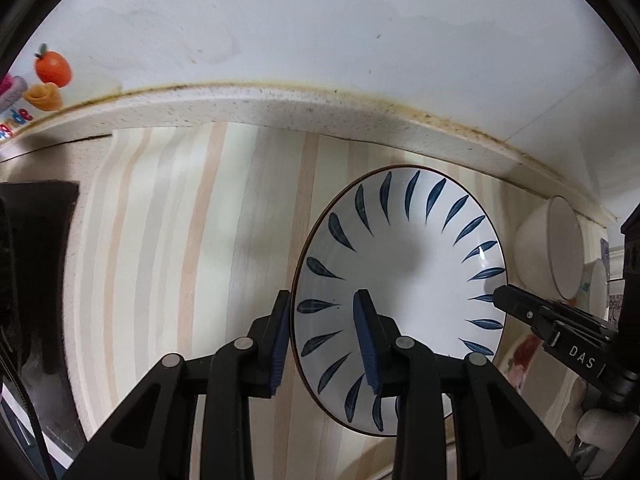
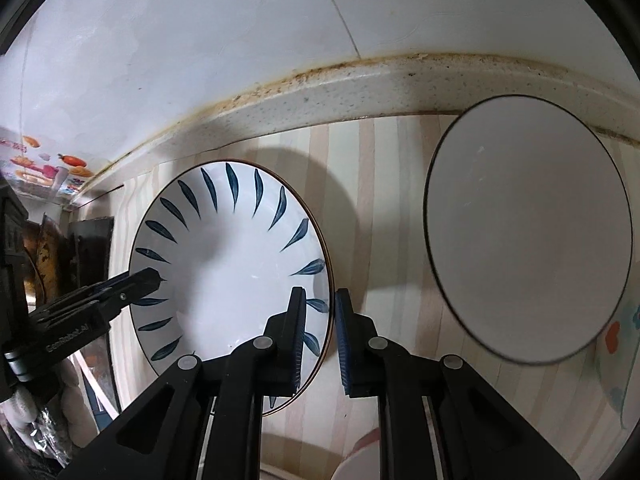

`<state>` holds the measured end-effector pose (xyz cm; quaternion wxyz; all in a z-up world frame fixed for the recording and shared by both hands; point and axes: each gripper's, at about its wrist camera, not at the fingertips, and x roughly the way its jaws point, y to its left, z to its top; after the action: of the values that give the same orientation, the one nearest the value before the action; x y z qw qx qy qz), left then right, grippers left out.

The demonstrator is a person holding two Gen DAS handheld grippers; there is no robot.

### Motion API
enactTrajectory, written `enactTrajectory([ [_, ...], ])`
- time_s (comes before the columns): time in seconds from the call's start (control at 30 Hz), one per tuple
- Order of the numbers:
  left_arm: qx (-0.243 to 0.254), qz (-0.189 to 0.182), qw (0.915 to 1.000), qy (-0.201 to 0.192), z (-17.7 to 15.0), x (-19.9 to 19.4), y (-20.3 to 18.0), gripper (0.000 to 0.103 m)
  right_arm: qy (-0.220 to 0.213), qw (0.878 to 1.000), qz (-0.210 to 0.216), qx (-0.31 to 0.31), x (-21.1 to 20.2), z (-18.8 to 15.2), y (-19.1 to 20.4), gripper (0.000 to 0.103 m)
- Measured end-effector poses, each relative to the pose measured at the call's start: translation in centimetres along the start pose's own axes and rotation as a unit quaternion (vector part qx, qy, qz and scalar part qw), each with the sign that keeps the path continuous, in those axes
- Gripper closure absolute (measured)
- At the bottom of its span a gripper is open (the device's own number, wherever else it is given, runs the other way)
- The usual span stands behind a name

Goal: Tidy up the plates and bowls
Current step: 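Lift the blue-striped plate onto the held plate stack with both grippers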

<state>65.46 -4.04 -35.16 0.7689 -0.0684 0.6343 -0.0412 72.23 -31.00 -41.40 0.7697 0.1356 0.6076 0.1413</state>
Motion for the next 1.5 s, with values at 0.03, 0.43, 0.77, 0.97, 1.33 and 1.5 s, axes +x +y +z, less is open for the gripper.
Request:
enactTrajectory([
  [0.03,-0.001,0.0,1.0,-0.003,-0.2,-0.5,0.0,0.075,-0.002,1.0,0.003,0.0,-0.3,-0.2,0.1,0.087],
  [0.43,0.013,-0.021,0.9993,-0.027,-6.6,-7.0,-1.3,0.075,-0.039,0.999,0.016,-0.024,-9.1,-5.6,1.4,0.087],
  [0.77,0.052,-0.035,0.9976,-0.031,-13.1,-10.8,-3.7,0.075,-0.053,0.999,0.004,-0.01,-14.5,-14.5,1.2,0.087],
  [0.97,0.063,-0.03,0.9974,-0.019,-17.2,-10.3,-4.9,0.075,-0.051,0.999,0.004,0.011,-15.0,-19.8,0.1,0.087],
  [1.33,0.068,-0.022,0.9971,0.027,-20.8,-6.3,-6.2,0.075,-0.031,0.998,0.012,0.051,-13.0,-25.5,-4.1,0.087],
  [1.5,0.073,-0.004,0.9968,0.032,-21.1,-5.3,-6.0,0.075,-0.021,0.998,0.01,0.05,-11.6,-26.0,-4.5,0.087],
])
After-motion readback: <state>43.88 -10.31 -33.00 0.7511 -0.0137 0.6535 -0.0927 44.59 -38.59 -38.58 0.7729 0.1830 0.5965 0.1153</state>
